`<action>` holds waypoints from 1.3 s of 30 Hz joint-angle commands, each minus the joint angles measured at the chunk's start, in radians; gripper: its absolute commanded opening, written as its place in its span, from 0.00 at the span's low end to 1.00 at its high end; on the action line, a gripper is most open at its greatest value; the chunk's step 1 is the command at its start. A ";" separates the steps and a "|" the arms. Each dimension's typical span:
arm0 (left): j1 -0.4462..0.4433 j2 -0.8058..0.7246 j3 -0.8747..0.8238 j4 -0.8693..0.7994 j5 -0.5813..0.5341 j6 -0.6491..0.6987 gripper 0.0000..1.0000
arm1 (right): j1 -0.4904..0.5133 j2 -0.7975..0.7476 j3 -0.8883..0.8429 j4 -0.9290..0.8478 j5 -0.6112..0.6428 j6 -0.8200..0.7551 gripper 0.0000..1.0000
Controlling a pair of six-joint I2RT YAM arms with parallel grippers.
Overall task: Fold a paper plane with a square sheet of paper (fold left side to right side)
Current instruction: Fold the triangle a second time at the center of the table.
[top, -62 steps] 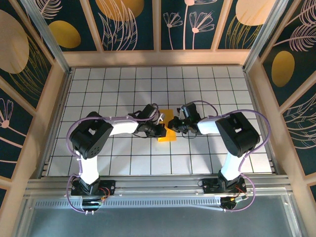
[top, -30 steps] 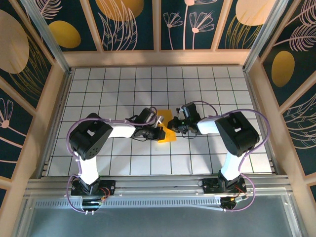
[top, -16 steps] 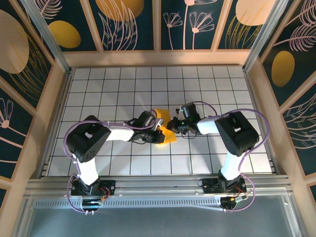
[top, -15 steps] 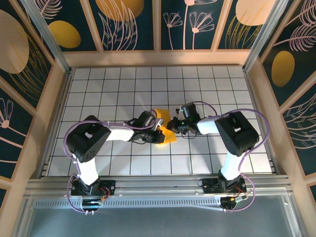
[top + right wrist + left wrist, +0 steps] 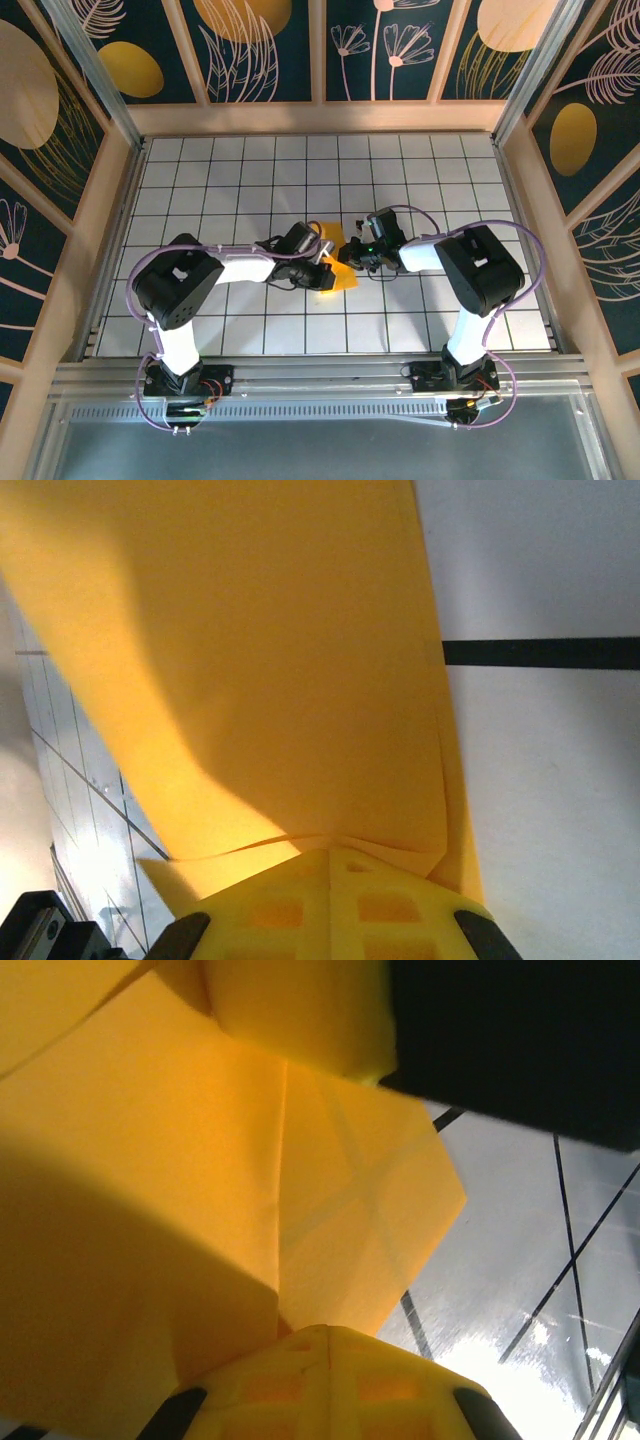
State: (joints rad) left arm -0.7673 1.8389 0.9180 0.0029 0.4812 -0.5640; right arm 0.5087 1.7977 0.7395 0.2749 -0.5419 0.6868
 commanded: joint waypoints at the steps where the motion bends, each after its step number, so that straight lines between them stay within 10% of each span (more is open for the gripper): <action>1: -0.006 0.023 0.050 -0.060 -0.033 0.013 0.01 | -0.010 -0.022 -0.009 -0.057 0.056 -0.015 0.00; 12: 0.015 -0.092 0.076 -0.045 -0.066 -0.010 0.04 | -0.035 -0.182 -0.003 -0.132 0.112 -0.069 0.22; 20: 0.057 -0.156 -0.009 -0.045 -0.060 -0.017 0.04 | 0.013 -0.156 -0.009 -0.090 0.050 -0.042 0.00; 39: 0.074 -0.012 -0.009 0.035 -0.092 -0.051 0.02 | 0.053 -0.086 0.008 -0.077 0.050 -0.032 0.00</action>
State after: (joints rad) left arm -0.7006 1.8076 0.9089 0.0074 0.4019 -0.5930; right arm 0.5484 1.6993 0.7368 0.1982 -0.4908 0.6609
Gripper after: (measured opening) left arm 0.044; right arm 0.047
